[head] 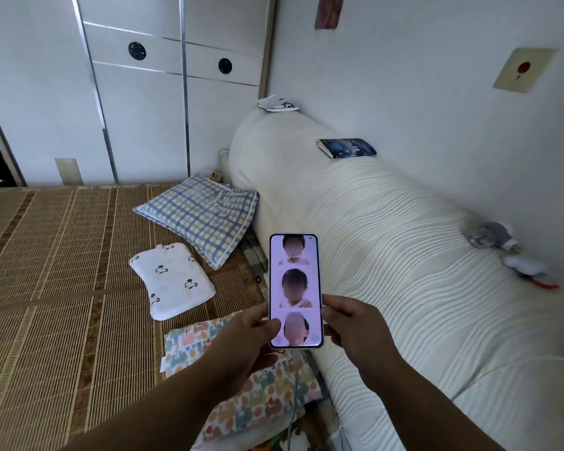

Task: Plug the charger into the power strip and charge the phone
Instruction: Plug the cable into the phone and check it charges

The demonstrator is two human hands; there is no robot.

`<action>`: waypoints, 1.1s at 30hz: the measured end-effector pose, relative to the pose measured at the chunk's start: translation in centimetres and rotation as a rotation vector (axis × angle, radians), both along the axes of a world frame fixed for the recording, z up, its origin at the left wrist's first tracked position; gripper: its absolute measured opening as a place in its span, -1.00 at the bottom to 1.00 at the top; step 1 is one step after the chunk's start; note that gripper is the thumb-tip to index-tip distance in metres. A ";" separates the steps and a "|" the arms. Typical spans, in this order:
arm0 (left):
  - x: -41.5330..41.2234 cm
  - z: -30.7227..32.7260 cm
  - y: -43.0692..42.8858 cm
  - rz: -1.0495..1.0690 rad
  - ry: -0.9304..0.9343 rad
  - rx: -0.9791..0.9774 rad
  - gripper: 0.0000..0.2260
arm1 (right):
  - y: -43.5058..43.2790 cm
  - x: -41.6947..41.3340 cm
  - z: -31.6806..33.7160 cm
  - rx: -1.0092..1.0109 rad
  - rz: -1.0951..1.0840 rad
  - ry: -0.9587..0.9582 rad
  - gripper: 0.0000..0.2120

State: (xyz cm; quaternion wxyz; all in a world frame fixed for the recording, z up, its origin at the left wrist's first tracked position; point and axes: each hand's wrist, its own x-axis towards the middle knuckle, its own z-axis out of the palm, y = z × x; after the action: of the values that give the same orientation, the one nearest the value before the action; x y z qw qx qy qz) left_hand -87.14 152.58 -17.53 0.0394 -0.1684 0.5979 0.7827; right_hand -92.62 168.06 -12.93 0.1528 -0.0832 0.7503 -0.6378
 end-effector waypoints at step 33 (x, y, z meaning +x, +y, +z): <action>-3.7 -7.1 -1.6 0.034 -0.153 -0.067 -0.76 | -1.4 -5.9 -8.9 0.154 0.062 -0.068 -0.80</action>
State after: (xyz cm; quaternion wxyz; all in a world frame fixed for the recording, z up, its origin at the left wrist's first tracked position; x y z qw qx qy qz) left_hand -90.81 150.99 -24.63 0.0660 -0.2390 0.6161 0.7476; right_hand -98.52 166.64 -21.81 0.2040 -0.0727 0.7886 -0.5755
